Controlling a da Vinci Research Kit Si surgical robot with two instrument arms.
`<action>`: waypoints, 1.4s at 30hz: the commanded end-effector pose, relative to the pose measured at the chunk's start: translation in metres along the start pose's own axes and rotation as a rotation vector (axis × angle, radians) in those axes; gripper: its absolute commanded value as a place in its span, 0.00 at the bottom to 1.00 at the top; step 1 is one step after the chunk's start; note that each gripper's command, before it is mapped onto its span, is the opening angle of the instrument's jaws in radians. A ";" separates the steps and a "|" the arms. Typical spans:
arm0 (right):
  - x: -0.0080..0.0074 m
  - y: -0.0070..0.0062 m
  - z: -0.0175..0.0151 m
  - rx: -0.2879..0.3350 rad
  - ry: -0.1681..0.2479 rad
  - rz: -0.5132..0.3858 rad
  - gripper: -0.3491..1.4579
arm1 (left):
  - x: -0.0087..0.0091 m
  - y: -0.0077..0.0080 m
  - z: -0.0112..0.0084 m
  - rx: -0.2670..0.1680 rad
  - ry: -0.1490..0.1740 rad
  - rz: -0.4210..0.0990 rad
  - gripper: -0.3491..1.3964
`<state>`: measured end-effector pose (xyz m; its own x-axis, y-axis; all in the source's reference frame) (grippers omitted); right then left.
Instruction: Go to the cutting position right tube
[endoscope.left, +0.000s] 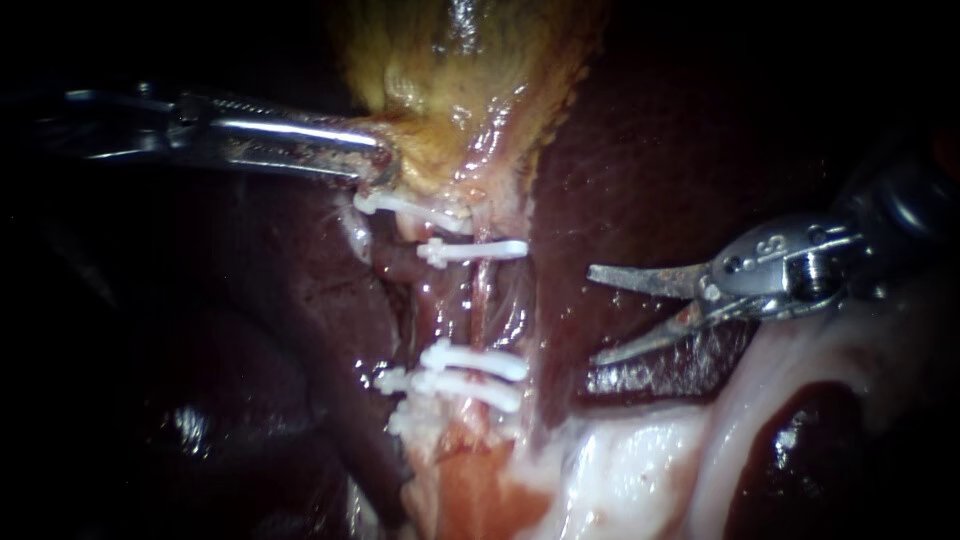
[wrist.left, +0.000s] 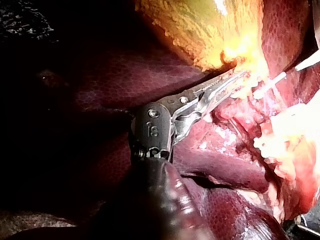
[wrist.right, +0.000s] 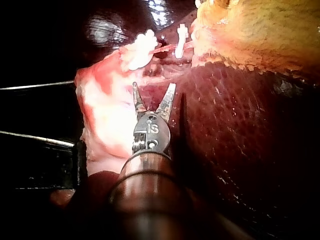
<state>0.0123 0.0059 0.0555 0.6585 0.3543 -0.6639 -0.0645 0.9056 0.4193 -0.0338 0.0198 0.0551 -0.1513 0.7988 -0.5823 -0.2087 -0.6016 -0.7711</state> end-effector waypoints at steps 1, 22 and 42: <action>0.0000 0.0000 0.0000 0.001 0.000 0.000 0.99 | 0.0006 0.0000 -0.0006 -0.005 0.000 -0.003 0.00; 0.0041 0.0011 0.0029 0.063 0.033 0.080 1.00 | 0.0055 0.0012 -0.0079 0.030 0.038 -0.013 0.00; 0.0071 0.0029 0.0156 0.213 0.046 0.193 0.97 | 0.0053 0.0013 -0.0075 0.033 0.039 -0.012 0.00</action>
<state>0.0288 0.0073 0.0619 0.6079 0.5422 -0.5800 -0.0212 0.7414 0.6707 -0.0276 0.0233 0.0491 -0.1107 0.8049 -0.5829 -0.2420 -0.5907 -0.7697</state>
